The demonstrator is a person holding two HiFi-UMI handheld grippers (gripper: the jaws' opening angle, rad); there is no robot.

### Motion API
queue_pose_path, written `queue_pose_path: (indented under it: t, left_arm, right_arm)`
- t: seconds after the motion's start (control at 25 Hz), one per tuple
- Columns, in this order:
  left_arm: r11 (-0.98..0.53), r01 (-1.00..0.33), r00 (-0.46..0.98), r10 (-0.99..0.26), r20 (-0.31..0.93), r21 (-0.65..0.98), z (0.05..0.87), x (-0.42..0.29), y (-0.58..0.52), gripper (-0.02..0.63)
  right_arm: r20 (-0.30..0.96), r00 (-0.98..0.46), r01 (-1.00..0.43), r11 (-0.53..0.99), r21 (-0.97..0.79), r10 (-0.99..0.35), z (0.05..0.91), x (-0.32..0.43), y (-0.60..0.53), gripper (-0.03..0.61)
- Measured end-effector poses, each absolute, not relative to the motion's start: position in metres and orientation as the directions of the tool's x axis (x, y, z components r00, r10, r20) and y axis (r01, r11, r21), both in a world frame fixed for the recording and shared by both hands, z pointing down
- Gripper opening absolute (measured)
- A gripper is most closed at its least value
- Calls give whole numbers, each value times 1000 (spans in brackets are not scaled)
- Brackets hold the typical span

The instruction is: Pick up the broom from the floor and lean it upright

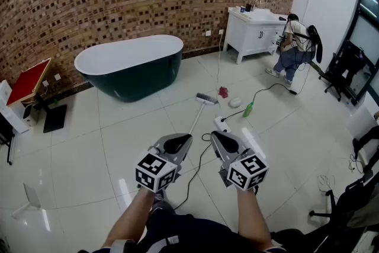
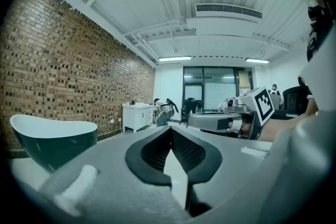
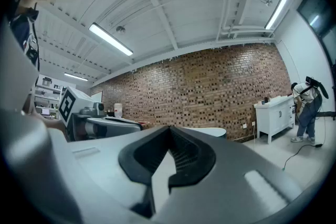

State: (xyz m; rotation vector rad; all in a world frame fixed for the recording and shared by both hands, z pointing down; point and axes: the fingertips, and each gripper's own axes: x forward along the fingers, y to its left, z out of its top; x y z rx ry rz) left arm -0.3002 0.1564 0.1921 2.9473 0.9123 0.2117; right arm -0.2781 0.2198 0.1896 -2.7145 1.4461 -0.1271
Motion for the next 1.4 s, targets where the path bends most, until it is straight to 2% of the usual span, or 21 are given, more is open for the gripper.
queue_pose_path:
  t: [0.36, 0.72, 1.16, 1.4]
  left_arm:
    - [-795, 600, 784, 607, 134, 92, 204, -265, 165, 0]
    - [-771, 626, 762, 637, 114, 117, 209, -185, 182, 0]
    - [-805, 570, 805, 588, 83, 165, 220, -59, 161, 0]
    - [-835, 521, 839, 539, 71, 176, 226, -15, 144, 0]
  right_arm:
    - [57, 589, -800, -592, -103, -806, 201, -246, 228, 2]
    - [85, 616, -780, -622, -71, -783, 199, -171, 249, 2]
    - [125, 552, -826, -561, -49, -824, 204, -47, 231, 2]
    - [131, 507, -856, -516, -40, -852, 204, -1, 212, 2]
